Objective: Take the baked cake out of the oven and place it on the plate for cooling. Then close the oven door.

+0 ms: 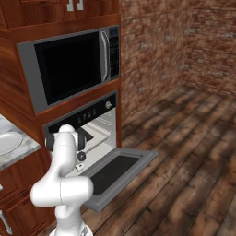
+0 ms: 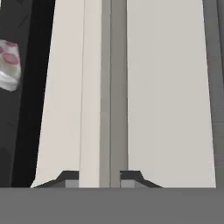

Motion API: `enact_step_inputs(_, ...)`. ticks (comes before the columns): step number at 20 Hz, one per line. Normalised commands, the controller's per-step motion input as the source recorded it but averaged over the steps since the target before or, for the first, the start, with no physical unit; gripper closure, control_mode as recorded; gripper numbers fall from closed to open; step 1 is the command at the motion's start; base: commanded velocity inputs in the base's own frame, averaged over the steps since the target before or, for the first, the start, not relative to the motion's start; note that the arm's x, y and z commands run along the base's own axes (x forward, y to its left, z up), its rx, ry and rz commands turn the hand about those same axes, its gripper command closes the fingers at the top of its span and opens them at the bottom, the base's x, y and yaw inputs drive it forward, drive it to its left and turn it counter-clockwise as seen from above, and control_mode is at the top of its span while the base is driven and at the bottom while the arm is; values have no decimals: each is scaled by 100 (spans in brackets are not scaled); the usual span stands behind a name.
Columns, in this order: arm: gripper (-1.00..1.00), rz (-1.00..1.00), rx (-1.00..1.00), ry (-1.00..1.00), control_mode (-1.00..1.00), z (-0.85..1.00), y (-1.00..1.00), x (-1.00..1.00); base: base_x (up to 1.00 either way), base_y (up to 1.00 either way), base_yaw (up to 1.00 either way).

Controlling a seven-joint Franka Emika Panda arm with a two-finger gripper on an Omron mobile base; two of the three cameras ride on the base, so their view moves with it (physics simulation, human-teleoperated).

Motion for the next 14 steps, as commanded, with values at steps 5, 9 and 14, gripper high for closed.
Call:
enact_step_inputs(5,100,-2,-16,0,-100,-13,-69,0,0,0,0)
enact_step_inputs(9,100,-3,-16,1,-100,-15,-84,0,0,0,0)
enact_step_inputs(14,100,-4,-15,4,-100,-11,-92,0,0,0,0)
